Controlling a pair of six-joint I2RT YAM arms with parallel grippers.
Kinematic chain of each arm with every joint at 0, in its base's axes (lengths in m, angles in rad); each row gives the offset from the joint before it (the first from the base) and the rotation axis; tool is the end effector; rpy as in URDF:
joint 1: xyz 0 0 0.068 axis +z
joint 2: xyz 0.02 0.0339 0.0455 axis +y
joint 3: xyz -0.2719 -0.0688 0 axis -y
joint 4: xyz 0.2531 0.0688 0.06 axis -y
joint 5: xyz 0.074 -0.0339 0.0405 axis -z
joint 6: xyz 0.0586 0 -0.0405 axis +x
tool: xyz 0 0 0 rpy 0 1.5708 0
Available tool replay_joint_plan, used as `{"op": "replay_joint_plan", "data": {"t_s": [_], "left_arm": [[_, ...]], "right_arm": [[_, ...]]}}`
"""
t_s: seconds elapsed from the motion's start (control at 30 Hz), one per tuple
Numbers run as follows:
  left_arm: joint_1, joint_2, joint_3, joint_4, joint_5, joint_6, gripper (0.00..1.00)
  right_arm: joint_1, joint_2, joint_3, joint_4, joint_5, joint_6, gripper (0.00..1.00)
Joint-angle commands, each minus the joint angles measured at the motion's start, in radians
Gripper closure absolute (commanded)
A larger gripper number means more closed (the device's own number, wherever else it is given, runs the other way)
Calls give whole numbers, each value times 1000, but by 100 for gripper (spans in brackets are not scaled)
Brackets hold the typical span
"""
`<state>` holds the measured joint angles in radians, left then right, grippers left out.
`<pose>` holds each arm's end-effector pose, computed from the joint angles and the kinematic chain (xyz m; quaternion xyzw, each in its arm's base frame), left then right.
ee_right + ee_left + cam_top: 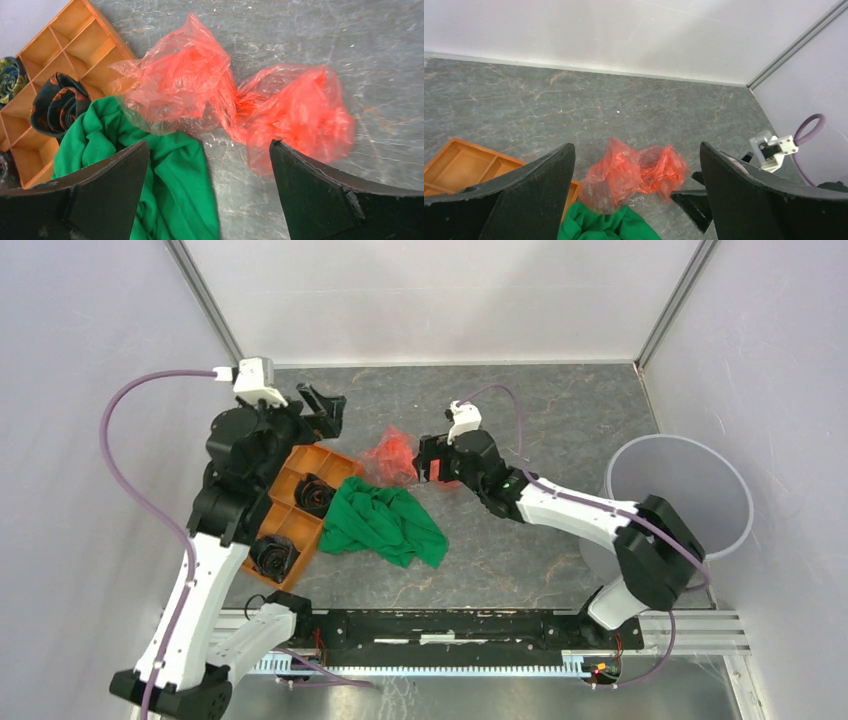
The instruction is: Put the trash bags into the trash bin
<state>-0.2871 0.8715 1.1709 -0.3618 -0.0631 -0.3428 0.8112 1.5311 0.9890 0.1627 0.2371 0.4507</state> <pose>0.1942 -0.0535 0.4453 -0.0419 0.7276 -0.1901 0.6578 0.2707 0.2651 0.2575 -0.0821 0.8205 0.2496 0.5076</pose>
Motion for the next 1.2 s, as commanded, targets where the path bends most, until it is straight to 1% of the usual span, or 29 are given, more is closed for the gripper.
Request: {"op": "replay_joint_plan", "data": {"t_s": [0.0, 0.1, 0.13, 0.2, 0.23, 0.3, 0.37, 0.47, 0.53, 0.6, 0.63, 0.7, 0.77, 0.8, 0.9, 1.1, 1.13, 1.17], "left_arm": [[6, 96, 11, 112, 46, 0, 0], [12, 140, -27, 163, 20, 7, 0], [28, 150, -37, 174, 38, 8, 0], [89, 170, -60, 177, 143, -10, 0], [111, 173, -76, 180, 173, -19, 0], [127, 172, -102, 178, 177, -17, 0], [130, 171, -110, 170, 180, -13, 0], [138, 185, -110, 165, 213, -16, 0], [140, 199, -109, 158, 233, -21, 0], [140, 213, -111, 154, 249, -25, 0], [140, 220, -111, 151, 251, -28, 0], [140, 238, -111, 144, 249, -37, 0], [140, 265, -109, 136, 253, -49, 0], [140, 276, -106, 131, 259, -53, 0], [140, 318, -100, 124, 277, -64, 0], [140, 377, -109, 141, 318, -87, 0], [139, 386, -109, 142, 323, -89, 0], [140, 395, -109, 142, 326, -91, 0]], "right_arm": [[16, 77, -2, 222, -19, 117, 2], [63, 146, 42, 288, -36, 101, 2], [74, 167, 62, 291, -35, 78, 2], [84, 210, 91, 283, -31, 37, 2], [82, 223, 89, 291, -28, 15, 4], [80, 241, 84, 290, 8, -39, 9], [81, 255, 76, 299, 28, -97, 17], [82, 295, 51, 374, 15, -151, 22], [78, 337, 85, 380, 0, -189, 21], [73, 383, 154, 342, 12, -211, 16], [67, 406, 191, 327, 14, -211, 16], [53, 450, 232, 318, 4, -196, 18], [37, 471, 234, 356, -28, -173, 22], [27, 477, 221, 387, -44, -159, 25], [-2, 486, 193, 447, -106, -126, 41], [-63, 457, 124, 498, -205, -83, 97], [-70, 440, 109, 497, -223, -80, 100], [-76, 412, 81, 503, -234, -78, 100]]}}
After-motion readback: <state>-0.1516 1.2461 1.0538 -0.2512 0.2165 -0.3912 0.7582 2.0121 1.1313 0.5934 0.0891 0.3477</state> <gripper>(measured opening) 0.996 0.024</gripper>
